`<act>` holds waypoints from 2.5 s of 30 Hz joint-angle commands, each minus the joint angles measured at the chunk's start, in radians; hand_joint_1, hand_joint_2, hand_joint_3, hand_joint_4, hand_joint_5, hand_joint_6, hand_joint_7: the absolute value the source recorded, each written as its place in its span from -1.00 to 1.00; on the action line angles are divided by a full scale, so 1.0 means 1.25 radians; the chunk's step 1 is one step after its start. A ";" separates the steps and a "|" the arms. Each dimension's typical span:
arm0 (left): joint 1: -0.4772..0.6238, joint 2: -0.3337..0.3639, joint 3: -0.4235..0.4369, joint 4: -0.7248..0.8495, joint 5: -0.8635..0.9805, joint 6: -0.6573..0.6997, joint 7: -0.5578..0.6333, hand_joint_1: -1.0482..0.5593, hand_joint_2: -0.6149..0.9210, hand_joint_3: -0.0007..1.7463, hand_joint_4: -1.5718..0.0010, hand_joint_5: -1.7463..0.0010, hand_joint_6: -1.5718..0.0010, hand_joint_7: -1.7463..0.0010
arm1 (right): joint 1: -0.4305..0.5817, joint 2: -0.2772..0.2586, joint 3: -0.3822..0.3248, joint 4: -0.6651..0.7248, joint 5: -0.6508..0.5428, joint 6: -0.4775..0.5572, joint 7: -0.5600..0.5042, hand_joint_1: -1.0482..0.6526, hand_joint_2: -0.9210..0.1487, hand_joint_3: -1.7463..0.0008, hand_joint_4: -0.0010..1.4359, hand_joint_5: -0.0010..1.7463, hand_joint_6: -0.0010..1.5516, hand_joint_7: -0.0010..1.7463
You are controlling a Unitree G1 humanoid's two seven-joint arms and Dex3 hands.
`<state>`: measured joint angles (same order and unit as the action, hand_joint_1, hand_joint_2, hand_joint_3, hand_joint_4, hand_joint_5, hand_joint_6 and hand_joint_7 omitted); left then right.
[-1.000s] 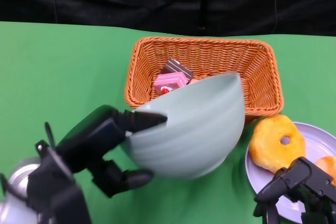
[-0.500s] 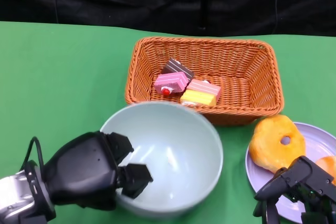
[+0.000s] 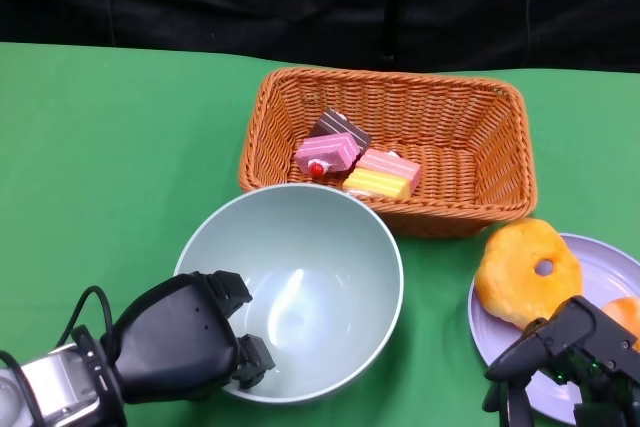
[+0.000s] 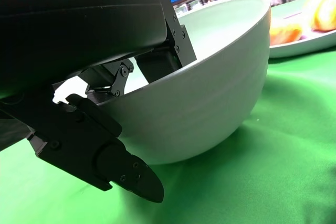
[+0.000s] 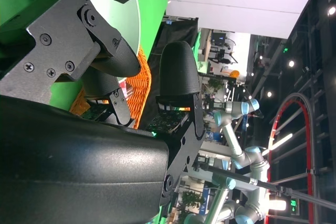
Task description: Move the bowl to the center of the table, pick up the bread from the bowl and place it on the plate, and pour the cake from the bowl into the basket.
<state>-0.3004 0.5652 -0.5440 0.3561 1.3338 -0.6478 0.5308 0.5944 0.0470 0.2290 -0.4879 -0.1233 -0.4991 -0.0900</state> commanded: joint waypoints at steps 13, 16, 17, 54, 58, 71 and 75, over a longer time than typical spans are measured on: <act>0.092 0.087 0.070 -0.276 -0.568 0.107 -0.642 -0.25 1.00 -0.93 0.83 0.59 0.62 1.00 | 0.004 -0.013 -0.001 -0.022 0.005 0.022 0.015 0.18 -0.13 -0.40 -0.02 0.88 -0.24 0.59; 0.108 0.093 0.103 -0.337 -0.831 0.229 -0.845 -0.43 1.00 -0.82 0.93 0.68 0.74 1.00 | 0.002 -0.015 -0.002 -0.026 0.012 0.030 0.022 0.20 -0.12 -0.41 -0.05 0.86 -0.26 0.56; 0.108 0.095 0.114 -0.350 -0.916 0.275 -0.907 -0.51 1.00 -0.76 0.97 0.72 0.78 1.00 | 0.001 -0.020 -0.001 -0.030 0.019 0.036 0.029 0.20 -0.09 -0.44 -0.07 0.86 -0.27 0.55; 0.572 -0.439 0.406 -0.570 -1.219 0.227 -0.598 0.17 0.76 -0.09 0.08 -0.77 0.12 -0.45 | -0.169 -0.038 -0.024 0.026 0.041 0.112 0.097 0.30 0.20 -0.84 0.08 0.78 -0.02 0.48; 0.573 -0.440 0.411 -0.552 -1.185 0.197 -0.590 0.14 0.71 0.02 0.05 -0.94 0.12 -0.71 | -0.162 -0.043 -0.026 0.033 0.040 0.099 0.102 0.27 0.18 -0.84 0.18 0.84 0.07 0.52; 0.570 -0.439 0.408 -0.542 -1.179 0.183 -0.587 0.09 0.58 0.18 0.00 -0.96 0.08 -0.74 | -0.155 -0.044 -0.023 0.055 0.048 0.064 0.114 0.26 0.29 -0.94 0.22 0.96 0.05 0.73; 0.565 -0.437 0.409 -0.540 -1.171 0.178 -0.586 0.08 0.57 0.18 0.01 -0.96 0.08 -0.74 | -0.153 -0.043 -0.024 0.055 0.044 0.059 0.113 0.28 0.29 -0.95 0.22 0.96 0.05 0.72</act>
<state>0.4086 0.0093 -0.0431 -0.3242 -0.1390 -0.4148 -0.2142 0.3983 0.0003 0.2022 -0.4211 -0.0722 -0.4069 0.0529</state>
